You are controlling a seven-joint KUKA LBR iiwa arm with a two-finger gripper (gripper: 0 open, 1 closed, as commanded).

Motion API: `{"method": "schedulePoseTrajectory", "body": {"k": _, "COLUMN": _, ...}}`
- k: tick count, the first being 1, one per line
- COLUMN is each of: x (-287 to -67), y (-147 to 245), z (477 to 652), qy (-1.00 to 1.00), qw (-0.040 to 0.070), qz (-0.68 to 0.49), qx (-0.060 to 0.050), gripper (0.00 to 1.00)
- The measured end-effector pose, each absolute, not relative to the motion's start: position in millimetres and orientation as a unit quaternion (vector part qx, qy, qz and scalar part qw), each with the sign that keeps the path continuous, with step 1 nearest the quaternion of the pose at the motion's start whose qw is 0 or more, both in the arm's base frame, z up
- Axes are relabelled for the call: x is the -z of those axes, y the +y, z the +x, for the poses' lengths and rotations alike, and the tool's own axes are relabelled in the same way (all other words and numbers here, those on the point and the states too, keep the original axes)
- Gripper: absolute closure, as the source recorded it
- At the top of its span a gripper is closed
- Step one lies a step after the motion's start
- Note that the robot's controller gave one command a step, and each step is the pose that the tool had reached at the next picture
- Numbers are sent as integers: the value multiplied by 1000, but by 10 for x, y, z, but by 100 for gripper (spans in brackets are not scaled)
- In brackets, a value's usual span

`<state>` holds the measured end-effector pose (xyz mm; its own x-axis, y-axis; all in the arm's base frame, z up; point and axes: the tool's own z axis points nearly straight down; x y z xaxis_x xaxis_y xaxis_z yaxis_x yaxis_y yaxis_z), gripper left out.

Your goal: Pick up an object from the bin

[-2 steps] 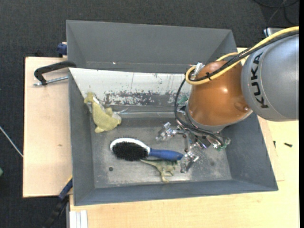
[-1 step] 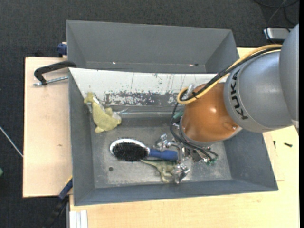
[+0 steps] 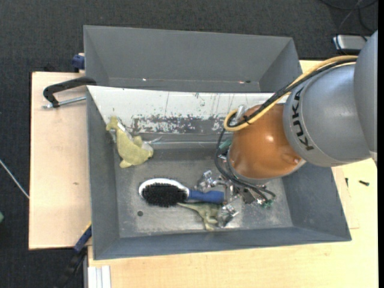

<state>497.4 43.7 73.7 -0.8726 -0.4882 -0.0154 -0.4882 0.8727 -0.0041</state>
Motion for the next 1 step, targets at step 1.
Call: {"method": "schedulePoseTrajectory", "body": {"k": 1, "x": -2329, "y": 463, "z": 5019, "qy": 969, "qw": 7, "qz": -247, "qx": 1, "gripper": 100}}
